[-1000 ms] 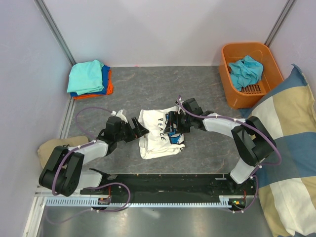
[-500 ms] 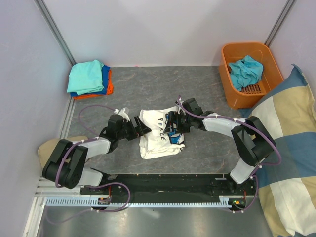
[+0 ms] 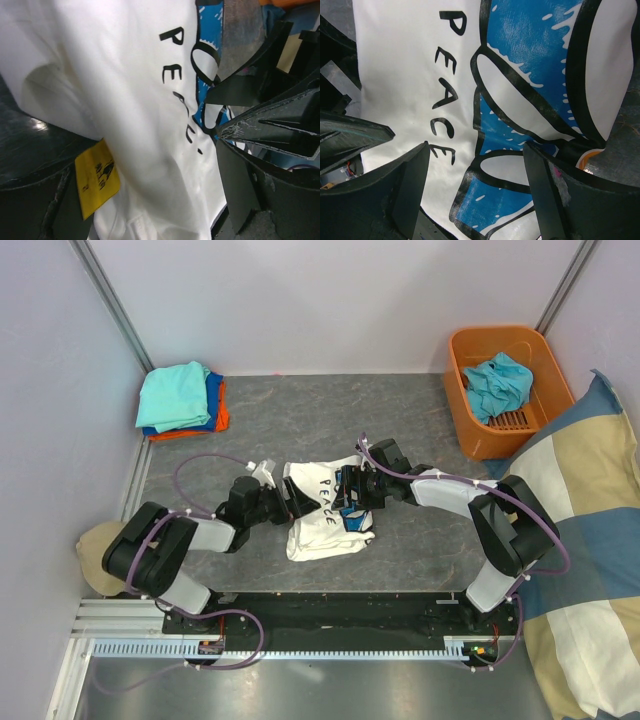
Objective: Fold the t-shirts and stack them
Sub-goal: Neatly place the folded tshirt to the corner
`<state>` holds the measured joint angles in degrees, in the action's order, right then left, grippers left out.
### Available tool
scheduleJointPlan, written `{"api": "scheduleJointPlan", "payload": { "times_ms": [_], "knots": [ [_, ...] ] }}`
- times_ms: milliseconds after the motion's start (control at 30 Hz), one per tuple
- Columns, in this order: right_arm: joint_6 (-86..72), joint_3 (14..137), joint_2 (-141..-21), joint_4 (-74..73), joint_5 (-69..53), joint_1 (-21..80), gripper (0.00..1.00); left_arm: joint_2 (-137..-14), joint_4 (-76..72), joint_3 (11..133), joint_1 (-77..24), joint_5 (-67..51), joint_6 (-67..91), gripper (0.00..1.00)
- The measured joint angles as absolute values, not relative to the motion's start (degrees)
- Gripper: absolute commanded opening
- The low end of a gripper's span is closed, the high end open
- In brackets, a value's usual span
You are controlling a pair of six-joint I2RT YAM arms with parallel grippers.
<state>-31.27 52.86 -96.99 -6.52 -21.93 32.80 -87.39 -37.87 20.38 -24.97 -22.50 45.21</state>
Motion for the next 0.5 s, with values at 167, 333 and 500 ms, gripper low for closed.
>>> {"api": "scheduleJointPlan", "payload": {
  "times_ms": [167, 333, 500],
  "knots": [
    [-31.3, 52.9, -97.0, -6.6, -21.8, 32.8, 0.84, -94.0, -47.7, 20.3, -26.8, -24.4, 48.2, 0.87],
    [-31.3, 52.9, -97.0, -6.7, -21.5, 32.8, 0.84, -101.0, -57.6, 20.3, -27.1, -26.8, 51.4, 0.80],
    [-31.3, 52.9, -96.9, -6.7, -21.1, 32.8, 0.84, -103.9, -62.4, 20.3, -27.1, -27.7, 53.2, 0.74]
  ]
}}
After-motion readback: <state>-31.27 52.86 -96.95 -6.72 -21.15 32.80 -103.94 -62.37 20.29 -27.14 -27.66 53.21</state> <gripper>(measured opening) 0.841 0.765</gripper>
